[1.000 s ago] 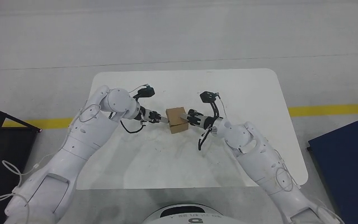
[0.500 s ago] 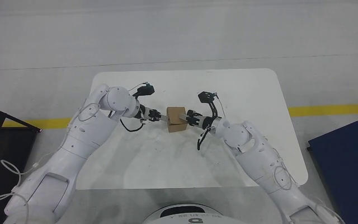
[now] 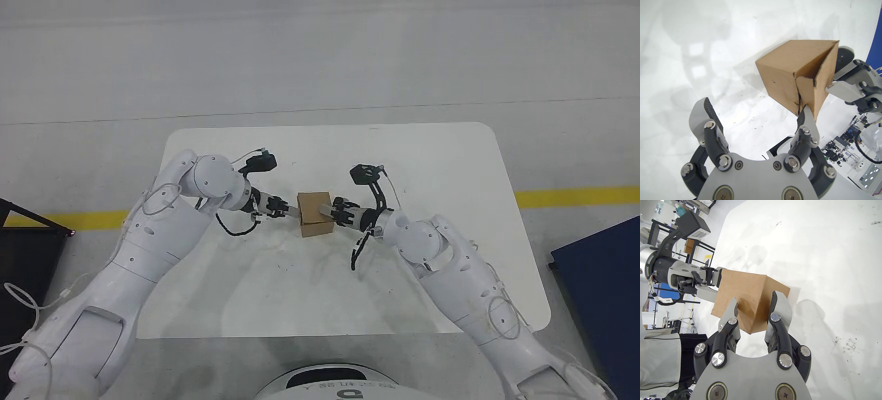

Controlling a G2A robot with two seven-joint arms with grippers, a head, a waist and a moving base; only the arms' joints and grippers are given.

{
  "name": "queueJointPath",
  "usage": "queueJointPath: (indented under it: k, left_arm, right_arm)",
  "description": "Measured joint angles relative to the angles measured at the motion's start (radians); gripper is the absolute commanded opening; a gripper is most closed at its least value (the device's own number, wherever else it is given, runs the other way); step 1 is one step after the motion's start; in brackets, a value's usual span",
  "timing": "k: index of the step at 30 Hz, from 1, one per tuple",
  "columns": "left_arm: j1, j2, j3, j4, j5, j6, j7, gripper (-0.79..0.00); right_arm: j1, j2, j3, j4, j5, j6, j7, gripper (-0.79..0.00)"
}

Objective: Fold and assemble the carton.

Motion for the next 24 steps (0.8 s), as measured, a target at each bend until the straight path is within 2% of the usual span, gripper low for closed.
queueJointPath:
  k: [6, 16, 24]
  left_arm:
    - [-0.007, -0.003, 0.009, 0.007, 0.005, 0.002, -0.001, 0.000]
    - [0.001, -0.001, 0.011, 0.018, 0.019, 0.016, -0.005, 0.000]
    - [0.019, 0.014, -0.032, 0.009, 0.017, 0.023, 0.001, 0.000]
  right_arm:
    - [0.001, 0.000, -0.003, -0.001, -0.016, 0.012, 0.003, -0.431]
    - [0.005, -0.002, -0.017, 0.007, -0.037, 0.026, 0.004, -0.496]
    - [0.009, -0.005, -0.022, 0.011, -0.042, 0.030, 0.000, -0.499]
